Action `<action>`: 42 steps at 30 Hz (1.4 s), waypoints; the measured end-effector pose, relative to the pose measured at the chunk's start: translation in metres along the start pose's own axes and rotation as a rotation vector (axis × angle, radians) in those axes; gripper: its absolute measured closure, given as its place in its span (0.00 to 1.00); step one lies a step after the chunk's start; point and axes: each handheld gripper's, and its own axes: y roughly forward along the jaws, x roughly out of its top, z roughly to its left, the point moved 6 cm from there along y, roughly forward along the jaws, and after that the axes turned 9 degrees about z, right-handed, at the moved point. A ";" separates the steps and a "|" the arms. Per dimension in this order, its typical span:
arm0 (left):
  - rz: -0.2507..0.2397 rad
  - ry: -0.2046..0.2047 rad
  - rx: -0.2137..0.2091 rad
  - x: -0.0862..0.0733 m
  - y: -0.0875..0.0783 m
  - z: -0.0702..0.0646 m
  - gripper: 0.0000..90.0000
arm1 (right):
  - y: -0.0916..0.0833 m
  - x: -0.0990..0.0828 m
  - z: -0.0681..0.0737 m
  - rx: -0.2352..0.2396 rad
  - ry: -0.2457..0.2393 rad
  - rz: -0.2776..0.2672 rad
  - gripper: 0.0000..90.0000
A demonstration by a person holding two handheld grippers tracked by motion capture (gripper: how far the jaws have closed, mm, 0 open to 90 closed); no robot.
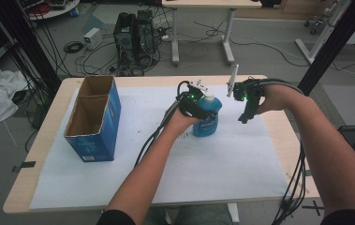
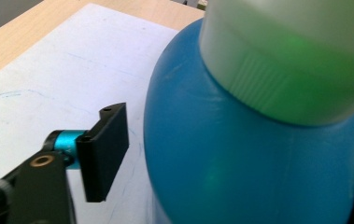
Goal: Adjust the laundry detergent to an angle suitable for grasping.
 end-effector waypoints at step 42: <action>-0.006 0.120 0.077 0.004 -0.015 -0.015 0.50 | 0.001 -0.007 0.002 -0.001 0.018 -0.008 0.15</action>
